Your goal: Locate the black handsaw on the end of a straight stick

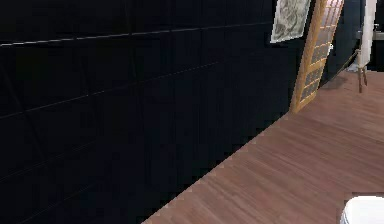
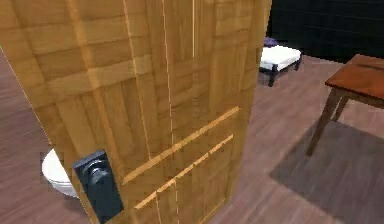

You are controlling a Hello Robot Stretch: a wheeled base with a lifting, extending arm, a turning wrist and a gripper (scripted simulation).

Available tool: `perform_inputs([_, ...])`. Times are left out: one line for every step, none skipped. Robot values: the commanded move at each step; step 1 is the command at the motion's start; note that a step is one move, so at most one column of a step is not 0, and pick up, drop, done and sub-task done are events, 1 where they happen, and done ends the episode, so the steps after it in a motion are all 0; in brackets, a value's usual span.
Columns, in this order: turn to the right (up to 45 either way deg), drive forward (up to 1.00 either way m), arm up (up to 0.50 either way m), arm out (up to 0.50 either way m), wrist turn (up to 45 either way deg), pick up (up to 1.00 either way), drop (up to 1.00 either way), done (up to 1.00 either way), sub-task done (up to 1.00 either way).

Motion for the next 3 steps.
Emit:
perform_inputs([0.0,0.4,0.0,0.0,0.0,0.0,0.0,0.0,0.0])
perform_inputs([42.0,0.0,0.0,0.0,0.0,0.0,0.0,0.0,0.0])
perform_inputs([3.0,0.0,0.0,0.0,0.0,0.0,0.0,0.0,0.0])
